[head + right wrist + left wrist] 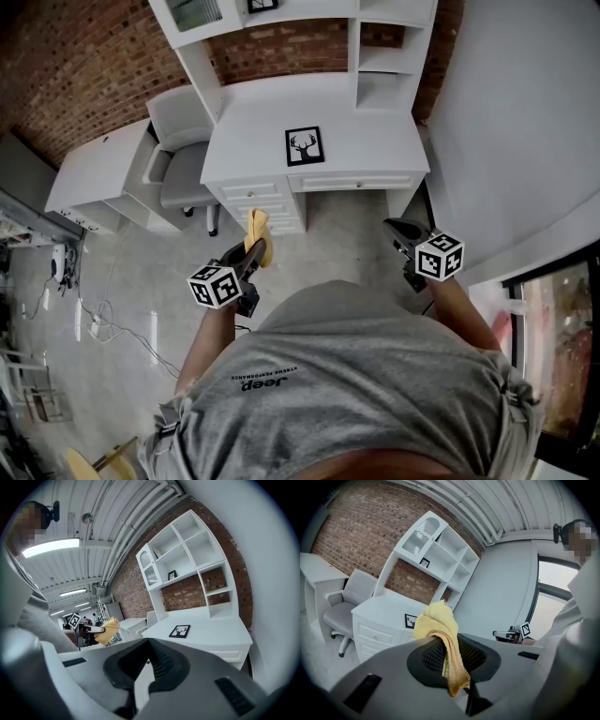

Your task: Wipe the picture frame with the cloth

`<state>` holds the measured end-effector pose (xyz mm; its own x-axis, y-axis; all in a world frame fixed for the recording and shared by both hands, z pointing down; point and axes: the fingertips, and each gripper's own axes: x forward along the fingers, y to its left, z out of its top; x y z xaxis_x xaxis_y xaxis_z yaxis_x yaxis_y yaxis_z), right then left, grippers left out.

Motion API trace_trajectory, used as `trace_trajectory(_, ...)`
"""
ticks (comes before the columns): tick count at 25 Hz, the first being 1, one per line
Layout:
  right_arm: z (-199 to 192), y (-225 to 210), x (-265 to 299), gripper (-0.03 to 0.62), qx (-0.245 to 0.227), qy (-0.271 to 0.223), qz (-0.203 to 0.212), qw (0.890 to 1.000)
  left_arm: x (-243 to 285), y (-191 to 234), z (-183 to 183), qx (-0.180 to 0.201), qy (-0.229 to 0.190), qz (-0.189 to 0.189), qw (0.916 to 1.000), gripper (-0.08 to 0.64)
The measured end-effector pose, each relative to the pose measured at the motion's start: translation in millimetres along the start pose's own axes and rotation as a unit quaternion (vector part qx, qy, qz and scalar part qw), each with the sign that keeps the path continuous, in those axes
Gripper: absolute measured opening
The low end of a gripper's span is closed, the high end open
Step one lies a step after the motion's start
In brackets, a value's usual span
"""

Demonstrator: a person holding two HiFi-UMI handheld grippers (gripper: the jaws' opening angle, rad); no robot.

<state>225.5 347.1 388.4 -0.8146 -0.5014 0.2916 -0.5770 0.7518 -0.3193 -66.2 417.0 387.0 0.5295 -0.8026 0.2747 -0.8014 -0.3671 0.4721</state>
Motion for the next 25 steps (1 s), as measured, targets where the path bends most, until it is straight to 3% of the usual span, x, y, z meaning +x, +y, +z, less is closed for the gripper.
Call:
trace_trajectory(7, -13.8, -24.2, -20.5, 0.008, 0.012, -0.003, 0.011, 1.000, 32.1, -28.6, -10.6, 0.004, 0.019, -0.003, 0.9998, 0.066)
trace_trajectory(12, -24.1, -35.2, -12.4, 0.008, 0.025, 0.005, 0.011, 1.000, 42.5, -22.4, -11.3, 0.005, 0.031, -0.003, 0.9995, 0.066)
trace_trajectory(18, -19.2, -46.0, 24.4, 0.008, 0.023, 0.017, -0.004, 1.000, 61.6, 18.3, 0.0, -0.006, 0.032, -0.019, 0.9993, 0.066)
trace_trajectory(25, 13.0, -56.4, 119.7, 0.008, 0.019, 0.020, -0.046, 0.999, 92.6, 115.9, 51.3, -0.001, 0.038, -0.057, 0.9976, 0.066)
